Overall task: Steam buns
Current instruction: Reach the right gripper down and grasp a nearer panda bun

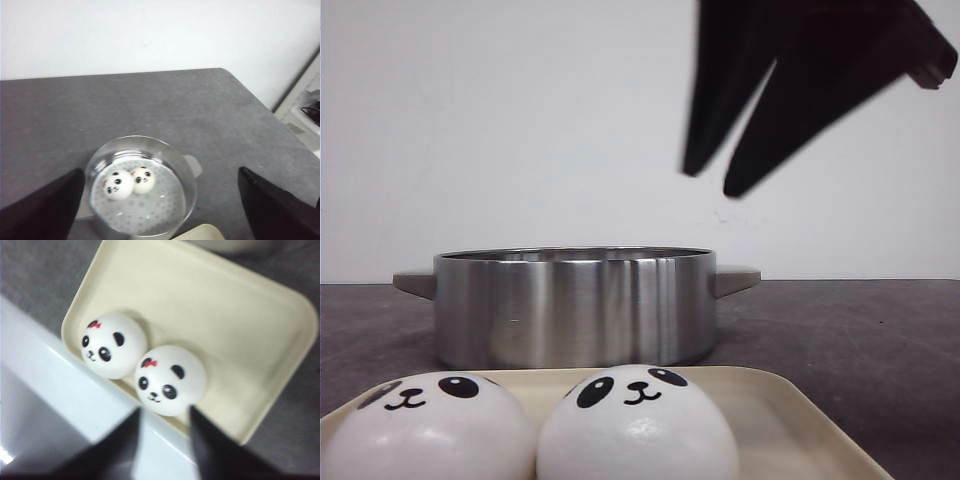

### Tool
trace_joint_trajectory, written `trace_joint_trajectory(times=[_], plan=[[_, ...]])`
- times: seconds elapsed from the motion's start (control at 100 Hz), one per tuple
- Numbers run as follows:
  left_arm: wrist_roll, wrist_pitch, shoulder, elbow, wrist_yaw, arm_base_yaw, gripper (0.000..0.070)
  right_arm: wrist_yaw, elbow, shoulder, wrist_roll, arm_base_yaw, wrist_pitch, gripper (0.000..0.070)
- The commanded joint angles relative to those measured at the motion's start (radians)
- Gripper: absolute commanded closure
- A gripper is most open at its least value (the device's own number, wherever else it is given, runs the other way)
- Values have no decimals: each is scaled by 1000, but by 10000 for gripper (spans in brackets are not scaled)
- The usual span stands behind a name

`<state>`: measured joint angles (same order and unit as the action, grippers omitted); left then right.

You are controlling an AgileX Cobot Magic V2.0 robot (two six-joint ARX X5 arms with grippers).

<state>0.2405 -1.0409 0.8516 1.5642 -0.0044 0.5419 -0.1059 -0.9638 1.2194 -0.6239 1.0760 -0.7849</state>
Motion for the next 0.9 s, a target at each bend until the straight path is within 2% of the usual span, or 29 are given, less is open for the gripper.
trace_joint_trajectory(times=[0.0,0.07,0.29,0.62,0.83,0.86,0.89], plan=[[-19,-4,3,18,-12,7,107,0,-11,29,-32,25,21,253],[-19,-16,-5,18,-27,7,107,0,-11,52,-43,36,31,223],[-28,-24,-11,18,-30,7,107,-2,-11,175,-45,41,37,223],[-42,-49,-9,18,-30,7,107,-11,-11,355,-42,41,134,223],[-46,-62,-10,18,-30,7,107,-2,-11,425,-47,38,151,224],[-46,-63,-10,18,-30,7,107,0,-11,432,-47,38,150,233],[-46,-64,-10,18,-30,7,107,2,-11,440,-47,38,148,276]])
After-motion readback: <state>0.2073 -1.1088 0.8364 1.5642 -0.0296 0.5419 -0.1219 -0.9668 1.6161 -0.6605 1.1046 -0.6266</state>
